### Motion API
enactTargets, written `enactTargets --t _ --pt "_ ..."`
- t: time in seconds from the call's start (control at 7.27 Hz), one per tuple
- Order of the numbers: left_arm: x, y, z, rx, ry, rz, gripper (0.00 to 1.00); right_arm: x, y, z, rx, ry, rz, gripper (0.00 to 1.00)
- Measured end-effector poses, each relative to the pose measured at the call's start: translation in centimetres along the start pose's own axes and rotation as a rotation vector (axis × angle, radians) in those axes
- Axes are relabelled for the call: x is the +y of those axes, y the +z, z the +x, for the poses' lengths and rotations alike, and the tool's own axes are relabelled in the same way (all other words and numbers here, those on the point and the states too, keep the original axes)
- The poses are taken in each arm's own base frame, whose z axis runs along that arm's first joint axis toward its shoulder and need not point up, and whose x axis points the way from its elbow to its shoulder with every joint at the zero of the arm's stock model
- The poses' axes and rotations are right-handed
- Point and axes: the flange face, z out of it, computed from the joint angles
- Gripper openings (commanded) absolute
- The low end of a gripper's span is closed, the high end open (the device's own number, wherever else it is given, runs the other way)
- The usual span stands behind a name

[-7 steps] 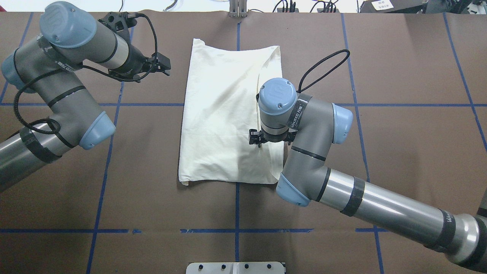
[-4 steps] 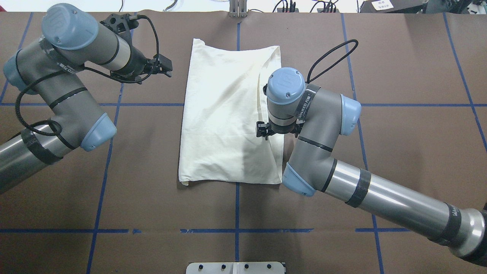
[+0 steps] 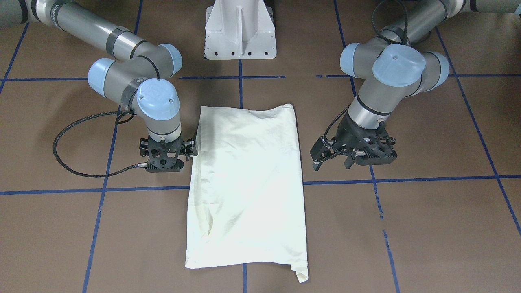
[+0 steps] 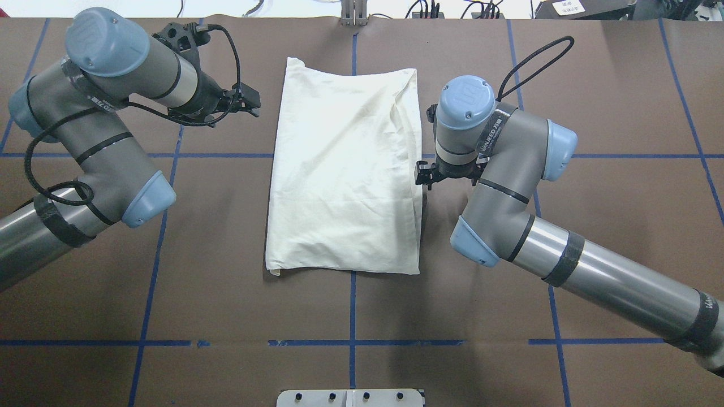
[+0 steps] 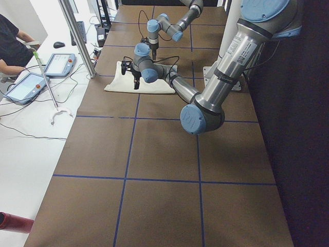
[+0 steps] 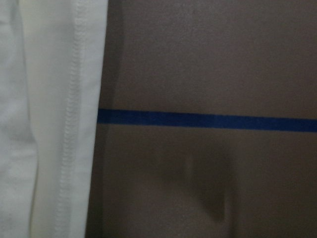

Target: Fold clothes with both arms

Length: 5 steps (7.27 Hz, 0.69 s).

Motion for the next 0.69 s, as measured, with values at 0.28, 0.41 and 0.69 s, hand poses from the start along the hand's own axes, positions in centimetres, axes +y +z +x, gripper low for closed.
enactTargets --t 0.28,0.41,0.69 --pt "1.0 -0.1 0.1 0.017 -0.015 -0.052 1.0 -0.4 -3.8 -0.3 -0.076 -0.005 0.008 1.0" --pt "3.5 0.4 0.1 0.027 -0.056 -0.114 1.0 -0.1 -6.0 -0.7 -0.123 -0.011 0.015 1.0" --pt "12.8 2.3 1.7 0.013 -0.199 -0.216 0.95 0.9 -9.3 -1.1 -0.2 -0.002 0.012 1.0"
